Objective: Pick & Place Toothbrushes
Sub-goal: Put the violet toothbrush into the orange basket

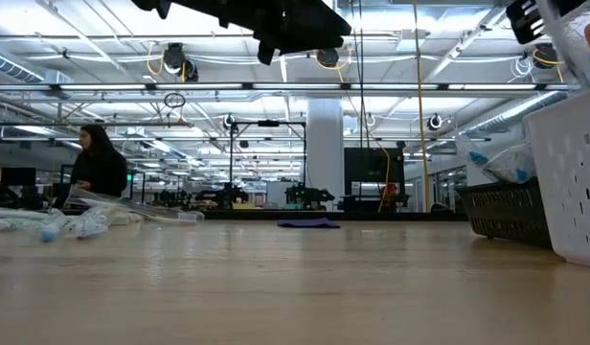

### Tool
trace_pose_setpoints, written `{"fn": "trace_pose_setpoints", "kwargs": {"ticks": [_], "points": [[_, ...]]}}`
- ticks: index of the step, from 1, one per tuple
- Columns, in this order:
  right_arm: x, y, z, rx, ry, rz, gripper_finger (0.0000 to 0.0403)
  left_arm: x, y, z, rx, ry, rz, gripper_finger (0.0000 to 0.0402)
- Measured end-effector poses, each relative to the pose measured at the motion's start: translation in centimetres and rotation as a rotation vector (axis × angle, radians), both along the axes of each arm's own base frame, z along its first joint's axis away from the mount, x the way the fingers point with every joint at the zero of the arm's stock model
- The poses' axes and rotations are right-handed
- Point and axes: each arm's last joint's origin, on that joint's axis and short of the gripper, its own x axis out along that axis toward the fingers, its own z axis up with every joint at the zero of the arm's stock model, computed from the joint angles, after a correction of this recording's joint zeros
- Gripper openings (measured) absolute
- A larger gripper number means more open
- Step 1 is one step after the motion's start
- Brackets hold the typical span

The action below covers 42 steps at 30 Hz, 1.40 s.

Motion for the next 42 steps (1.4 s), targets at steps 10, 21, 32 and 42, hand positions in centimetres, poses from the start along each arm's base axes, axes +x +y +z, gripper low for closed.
{"fn": "trace_pose_setpoints", "kwargs": {"ticks": [10,21,32,42], "points": [[-1.8,-0.7,-0.8,-0.071,0.259,0.002,0.0009,0.0,0.0,0.0,0.000,-0.001,0.000,0.0134],[-2.5,-1.1,-1.6,-0.150,0.357,0.010,0.0009,0.1,0.7,0.0,0.000,-0.002,0.020,0.0134],[-2.1,-0.7,-2.0,-0.147,0.344,0.074,0.0009,0.1,0.8,0.1,-0.026,-0.013,0.026,0.0134],[-1.6,-0.4,-2.3,-0.164,0.372,0.077,0.0009,0.1,0.8,0.1,-0.026,-0.013,0.026,0.0134]]}}
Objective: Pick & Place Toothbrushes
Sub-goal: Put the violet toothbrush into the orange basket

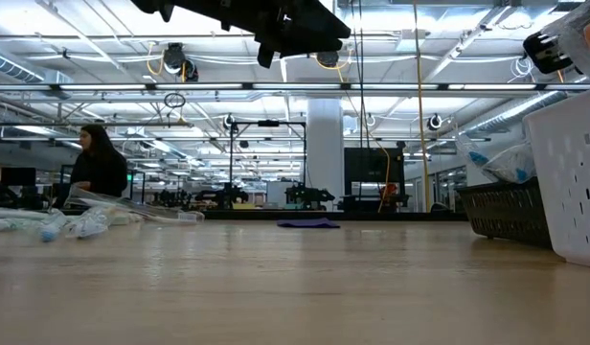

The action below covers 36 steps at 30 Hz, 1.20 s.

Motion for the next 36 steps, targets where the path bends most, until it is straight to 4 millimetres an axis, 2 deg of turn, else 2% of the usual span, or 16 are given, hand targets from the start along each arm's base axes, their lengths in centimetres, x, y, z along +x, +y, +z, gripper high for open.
{"fn": "trace_pose_setpoints", "kwargs": {"ticks": [11,19,27,36], "points": [[0.6,0.5,-0.4,-0.051,0.048,0.059,0.0009,0.0,0.1,0.0,0.006,0.000,0.003,0.0134],[0.8,0.6,-0.2,-0.086,0.010,0.129,0.0009,0.1,0.8,0.0,-0.001,-0.003,0.022,0.0134],[1.0,0.7,0.5,-0.157,-0.047,0.220,0.0009,0.1,0.8,0.0,0.001,-0.005,0.022,0.0134],[1.1,1.0,0.4,-0.184,-0.043,0.320,0.0009,0.1,0.8,0.0,0.000,0.000,0.022,0.0134]]}}
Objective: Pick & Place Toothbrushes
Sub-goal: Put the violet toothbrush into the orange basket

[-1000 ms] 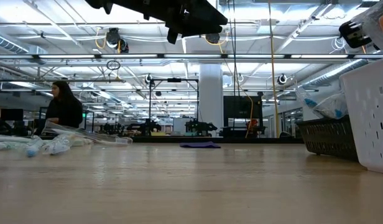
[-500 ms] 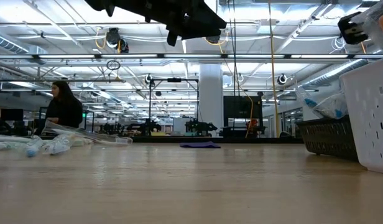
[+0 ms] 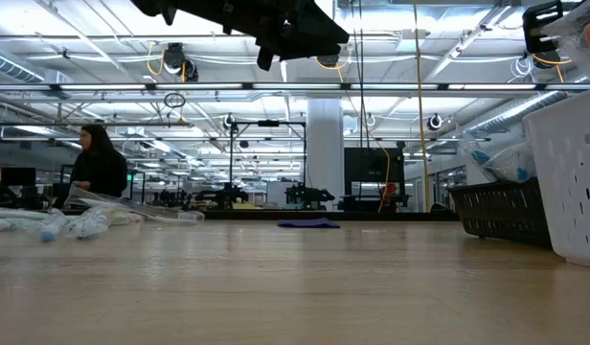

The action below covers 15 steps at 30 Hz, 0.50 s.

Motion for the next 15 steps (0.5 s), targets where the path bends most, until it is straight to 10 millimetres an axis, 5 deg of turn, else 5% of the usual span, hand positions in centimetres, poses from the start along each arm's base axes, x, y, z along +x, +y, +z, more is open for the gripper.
{"fn": "trace_pose_setpoints", "kwargs": {"ticks": [15], "points": [[0.18,0.36,-0.48,0.028,0.012,0.079,0.0024,0.01,0.24,-0.01,0.004,0.002,0.006,0.0134]]}}
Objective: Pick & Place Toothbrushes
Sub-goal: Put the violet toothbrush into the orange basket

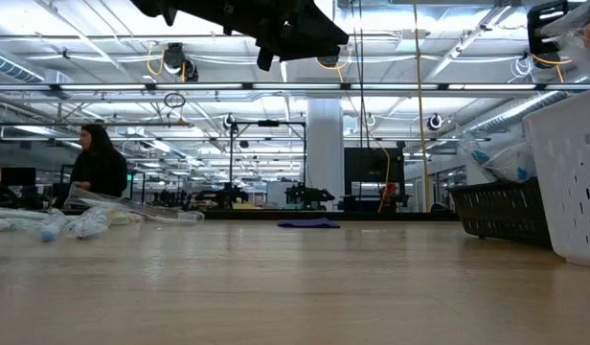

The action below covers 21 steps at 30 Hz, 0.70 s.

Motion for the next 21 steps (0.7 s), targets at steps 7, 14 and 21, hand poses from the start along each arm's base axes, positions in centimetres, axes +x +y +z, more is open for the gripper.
{"fn": "trace_pose_setpoints", "kwargs": {"ticks": [7,14,21], "points": [[0.00,0.00,-0.01,0.001,0.002,-0.002,0.0055,0.01,0.17,0.00,-0.002,0.000,0.005,0.0134],[0.00,0.00,-0.01,0.003,0.003,-0.006,0.0088,0.01,0.17,0.00,-0.002,0.000,0.005,0.0134],[-0.02,-0.01,-0.03,0.002,0.007,-0.005,0.0127,0.01,0.17,-0.01,-0.002,0.000,0.005,0.0134]]}}
